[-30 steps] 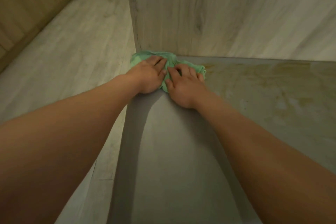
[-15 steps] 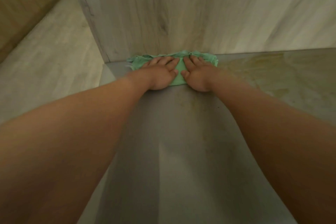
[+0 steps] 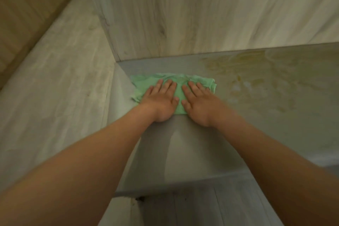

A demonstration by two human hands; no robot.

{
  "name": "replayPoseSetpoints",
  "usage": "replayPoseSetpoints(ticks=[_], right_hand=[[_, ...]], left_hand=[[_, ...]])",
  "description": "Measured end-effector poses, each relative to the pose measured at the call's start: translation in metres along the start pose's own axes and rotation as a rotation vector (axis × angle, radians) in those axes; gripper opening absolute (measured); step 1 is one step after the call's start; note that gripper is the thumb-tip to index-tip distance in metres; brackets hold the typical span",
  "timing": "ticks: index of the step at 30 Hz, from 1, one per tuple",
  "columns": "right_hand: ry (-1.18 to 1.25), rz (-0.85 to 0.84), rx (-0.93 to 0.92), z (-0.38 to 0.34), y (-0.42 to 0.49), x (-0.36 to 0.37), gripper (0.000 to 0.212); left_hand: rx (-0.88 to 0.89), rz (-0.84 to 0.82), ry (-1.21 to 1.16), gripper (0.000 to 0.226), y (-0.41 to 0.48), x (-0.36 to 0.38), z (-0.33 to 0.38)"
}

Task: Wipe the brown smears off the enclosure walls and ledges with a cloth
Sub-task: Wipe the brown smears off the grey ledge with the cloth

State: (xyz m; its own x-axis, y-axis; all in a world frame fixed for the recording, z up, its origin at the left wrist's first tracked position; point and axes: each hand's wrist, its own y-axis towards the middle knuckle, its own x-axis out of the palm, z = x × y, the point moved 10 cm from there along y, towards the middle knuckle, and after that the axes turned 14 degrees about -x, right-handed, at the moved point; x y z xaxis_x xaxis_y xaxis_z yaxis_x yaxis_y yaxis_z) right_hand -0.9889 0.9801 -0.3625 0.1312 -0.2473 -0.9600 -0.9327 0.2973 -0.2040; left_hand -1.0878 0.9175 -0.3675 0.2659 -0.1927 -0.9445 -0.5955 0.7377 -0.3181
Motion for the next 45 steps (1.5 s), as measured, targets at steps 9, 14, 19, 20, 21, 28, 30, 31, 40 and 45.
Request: replayPoseSetpoints(ticks=[9,14,19,20,21,28,30,31,40,45], right_hand=[[0.052,0.119,0.268,-0.043,-0.072,-0.021,0.063],[0.184,0.129,0.452,-0.064,-0.029,0.011,0.107],[0.145,0.111,0.415,-0.031,0.024,0.003,0.118],[0.142,0.09,0.406,-0.023,0.036,-0.001,0.119],[0.142,0.077,0.407,-0.016,0.048,-0.004,0.121],[0.162,0.057,0.52,0.014,0.12,-0.026,0.122],[0.176,0.06,0.548,0.016,0.137,-0.032,0.122],[0.181,0.064,0.558,0.017,0.143,-0.034,0.122],[0.083,0.091,0.322,-0.018,0.099,-0.015,0.116],[0.037,0.057,0.197,-0.053,0.01,0.009,0.11]], left_hand=[[-0.012,-0.147,-0.482,0.045,-0.084,-0.022,-0.014],[-0.233,0.297,-0.567,0.033,-0.057,-0.072,-0.109],[-0.347,0.31,-0.63,0.052,-0.045,-0.023,-0.14],[-0.333,0.338,-0.61,0.056,-0.046,-0.018,-0.139],[-0.328,0.358,-0.597,0.06,-0.046,-0.016,-0.137],[-0.316,0.398,-0.511,0.077,-0.039,-0.003,-0.136],[-0.32,0.385,-0.565,0.076,-0.039,-0.002,-0.138],[-0.317,0.378,-0.589,0.075,-0.039,-0.002,-0.139],[-0.319,0.314,-0.644,0.062,-0.033,-0.005,-0.141],[-0.303,0.268,-0.558,0.06,-0.034,-0.008,-0.14]])
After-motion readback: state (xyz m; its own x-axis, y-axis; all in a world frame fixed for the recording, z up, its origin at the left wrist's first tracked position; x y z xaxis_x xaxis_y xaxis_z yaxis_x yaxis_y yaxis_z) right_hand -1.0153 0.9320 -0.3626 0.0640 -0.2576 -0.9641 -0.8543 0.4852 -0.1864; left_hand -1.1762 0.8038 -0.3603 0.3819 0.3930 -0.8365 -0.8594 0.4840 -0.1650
